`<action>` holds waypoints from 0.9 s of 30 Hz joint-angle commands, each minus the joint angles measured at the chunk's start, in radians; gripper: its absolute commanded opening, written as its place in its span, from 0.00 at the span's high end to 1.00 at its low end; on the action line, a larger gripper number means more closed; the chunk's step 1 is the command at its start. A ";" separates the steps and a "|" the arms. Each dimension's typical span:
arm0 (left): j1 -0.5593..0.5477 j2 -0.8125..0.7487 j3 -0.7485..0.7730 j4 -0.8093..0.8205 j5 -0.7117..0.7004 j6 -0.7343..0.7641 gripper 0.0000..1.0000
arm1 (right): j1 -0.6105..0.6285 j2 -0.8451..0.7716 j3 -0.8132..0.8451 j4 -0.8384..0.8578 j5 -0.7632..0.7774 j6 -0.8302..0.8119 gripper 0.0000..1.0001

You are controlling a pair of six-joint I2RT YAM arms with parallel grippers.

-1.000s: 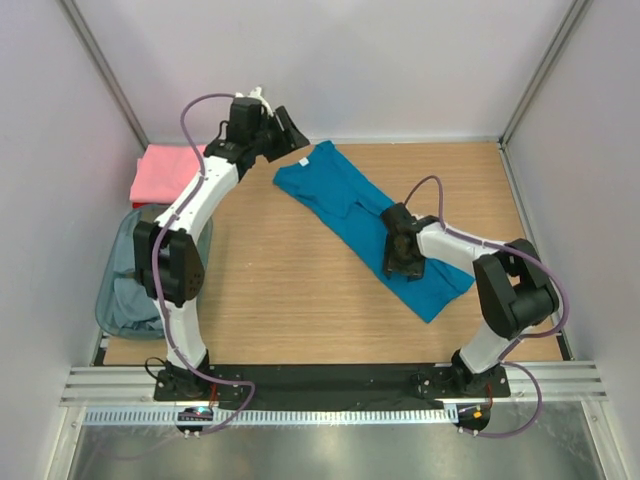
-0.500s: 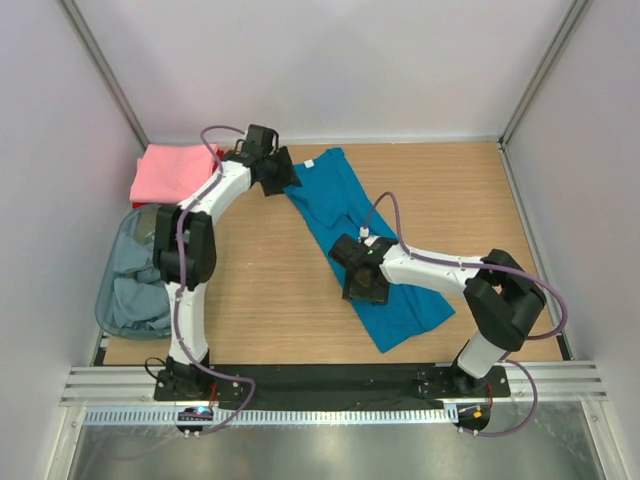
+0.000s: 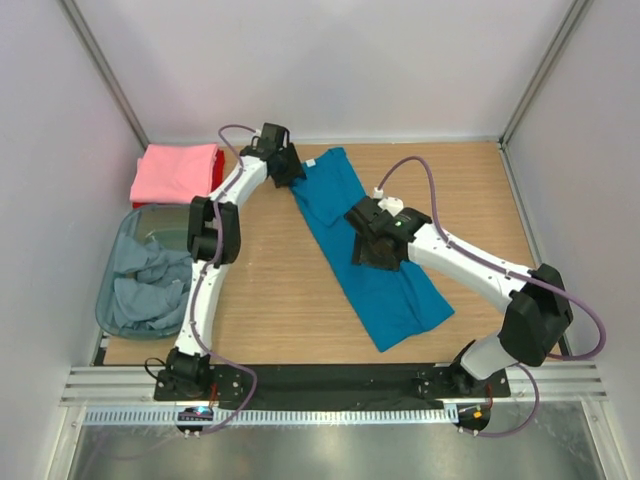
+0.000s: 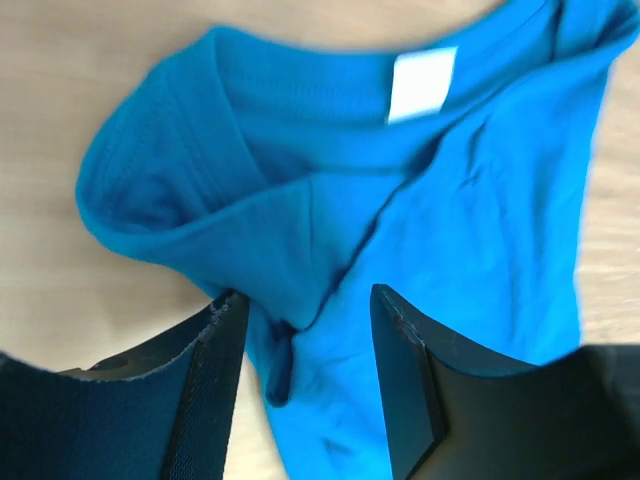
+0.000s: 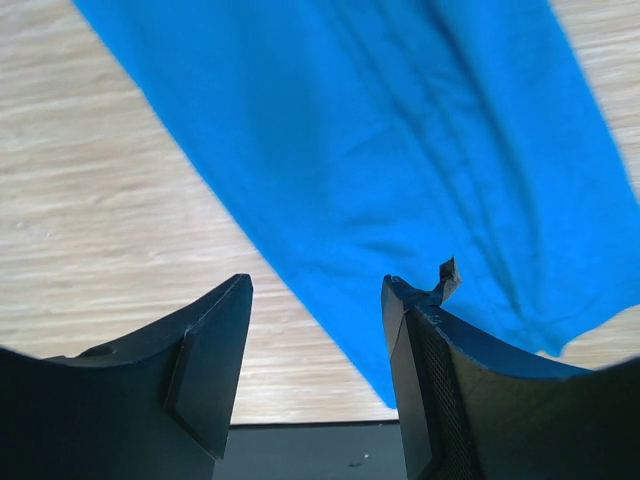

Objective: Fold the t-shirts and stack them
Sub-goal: Fold the tshirt

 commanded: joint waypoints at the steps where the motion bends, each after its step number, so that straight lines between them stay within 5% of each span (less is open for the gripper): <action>1: 0.023 0.096 0.106 0.034 0.004 -0.034 0.46 | -0.044 -0.044 0.014 -0.021 0.054 -0.062 0.38; 7: 0.040 0.237 0.259 0.221 0.059 -0.139 0.58 | -0.142 -0.064 0.008 -0.004 0.043 -0.131 0.39; 16: 0.071 0.265 0.301 0.499 0.166 -0.248 0.53 | -0.186 -0.021 0.031 -0.004 0.014 -0.192 0.39; 27: 0.085 -0.304 -0.270 0.499 0.214 -0.133 0.36 | -0.277 -0.001 0.023 0.006 -0.234 -0.194 0.37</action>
